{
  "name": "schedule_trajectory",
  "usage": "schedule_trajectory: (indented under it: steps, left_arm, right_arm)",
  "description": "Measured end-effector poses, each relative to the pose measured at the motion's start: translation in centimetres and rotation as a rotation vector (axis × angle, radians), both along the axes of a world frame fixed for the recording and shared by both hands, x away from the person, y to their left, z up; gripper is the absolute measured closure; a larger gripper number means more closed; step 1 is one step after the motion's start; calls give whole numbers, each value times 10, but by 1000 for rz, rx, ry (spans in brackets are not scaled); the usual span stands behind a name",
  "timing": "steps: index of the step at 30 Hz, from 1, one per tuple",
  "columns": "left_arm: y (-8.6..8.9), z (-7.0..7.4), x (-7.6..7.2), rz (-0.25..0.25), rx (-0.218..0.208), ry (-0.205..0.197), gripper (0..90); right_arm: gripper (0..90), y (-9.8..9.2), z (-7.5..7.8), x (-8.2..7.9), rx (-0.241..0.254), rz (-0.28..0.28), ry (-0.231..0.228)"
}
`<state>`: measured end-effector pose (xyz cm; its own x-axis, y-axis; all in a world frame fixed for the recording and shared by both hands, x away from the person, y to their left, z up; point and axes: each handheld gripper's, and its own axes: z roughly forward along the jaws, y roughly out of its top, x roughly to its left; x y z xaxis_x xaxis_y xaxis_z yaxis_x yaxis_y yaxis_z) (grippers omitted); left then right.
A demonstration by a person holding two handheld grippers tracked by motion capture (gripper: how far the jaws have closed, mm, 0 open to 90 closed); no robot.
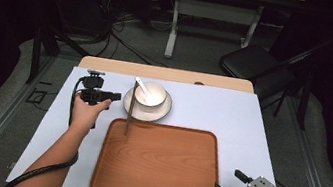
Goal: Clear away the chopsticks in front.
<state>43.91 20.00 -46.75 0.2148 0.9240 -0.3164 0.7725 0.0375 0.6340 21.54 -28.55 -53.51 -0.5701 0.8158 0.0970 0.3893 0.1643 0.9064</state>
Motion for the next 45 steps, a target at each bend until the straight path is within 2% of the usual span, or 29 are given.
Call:
schedule_trajectory:
  steps: [4,5,6,7,9,19,32,38,40,45]
  left_arm:
    - [-5,-2,7,4,3,24,533]
    - [-7,-3,11,5,10,49,541]
    - [-7,-3,11,5,10,49,561]
    - [-10,-5,14,3,4,72,584]
    - [-14,-7,16,-1,7,91,602]
    - [-24,-21,23,-7,2,152,689]
    - [-38,-35,26,-36,19,180,740]
    - [-39,-38,27,-25,26,186,756]
    - [-38,-39,28,-18,8,207,761]
    - [-37,-40,30,-9,-21,224,773]
  right_arm:
    - [151,0,0,0,0,0,-1]
    - [151,0,0,0,1,2,-2]
    - [151,0,0,0,1,2,-2]
    - [150,0,0,0,0,2,-1]
    - [150,0,0,0,2,2,2]
    - [151,-1,0,0,4,3,5]
    - [150,-1,0,1,5,5,6]
    - [150,-1,0,1,5,6,5]
    - [151,-1,0,1,5,6,4]
    - [151,-1,0,1,5,6,5]
